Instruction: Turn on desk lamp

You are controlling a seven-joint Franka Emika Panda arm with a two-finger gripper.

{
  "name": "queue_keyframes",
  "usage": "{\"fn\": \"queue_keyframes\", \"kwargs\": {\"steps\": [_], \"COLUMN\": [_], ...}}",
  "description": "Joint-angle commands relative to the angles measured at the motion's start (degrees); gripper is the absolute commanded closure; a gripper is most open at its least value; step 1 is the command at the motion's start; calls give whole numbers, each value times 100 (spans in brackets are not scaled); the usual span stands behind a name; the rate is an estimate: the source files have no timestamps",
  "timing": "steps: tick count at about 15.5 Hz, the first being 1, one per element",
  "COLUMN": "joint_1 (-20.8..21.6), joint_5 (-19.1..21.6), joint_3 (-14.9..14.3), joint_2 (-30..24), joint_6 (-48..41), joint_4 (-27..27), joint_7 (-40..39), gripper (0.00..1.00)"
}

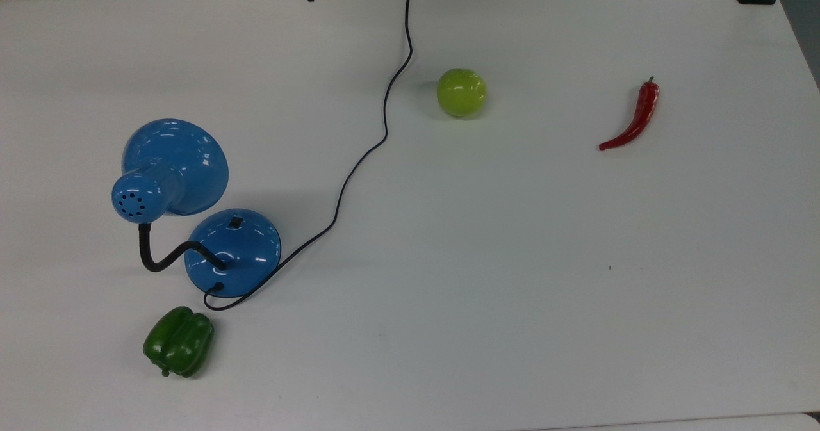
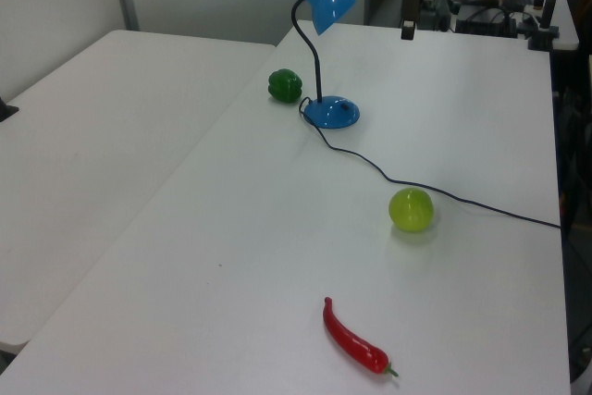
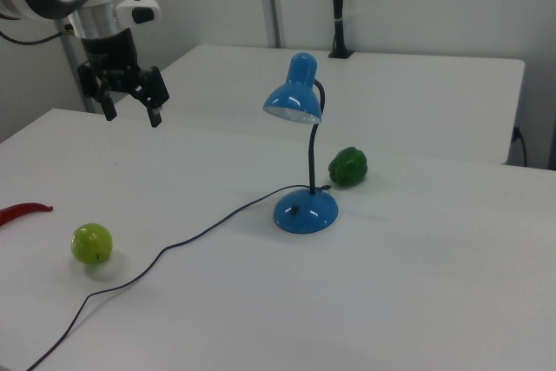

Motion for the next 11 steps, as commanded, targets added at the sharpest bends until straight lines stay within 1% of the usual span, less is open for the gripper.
{"fn": "queue_keyframes", "kwargs": {"steps": [1, 2, 3, 4, 7, 8, 11], "joint_1": [70, 105, 236, 263, 281, 281, 281], "joint_5": [-19, -19, -2, 16, 69, 60, 69], "joint_3": [-40, -40, -119, -163, -172, -172, -163], "joint_2": [-66, -66, -49, -40, -49, -49, -57], "joint_6": [-129, -77, -24, -7, 134, 195, 205], "joint_4": [-31, -49, -49, -49, -101, -137, -207], "joint_7": [5, 4, 4, 4, 13, 13, -30], "gripper": [15, 22, 38, 52, 91, 100, 100]}}
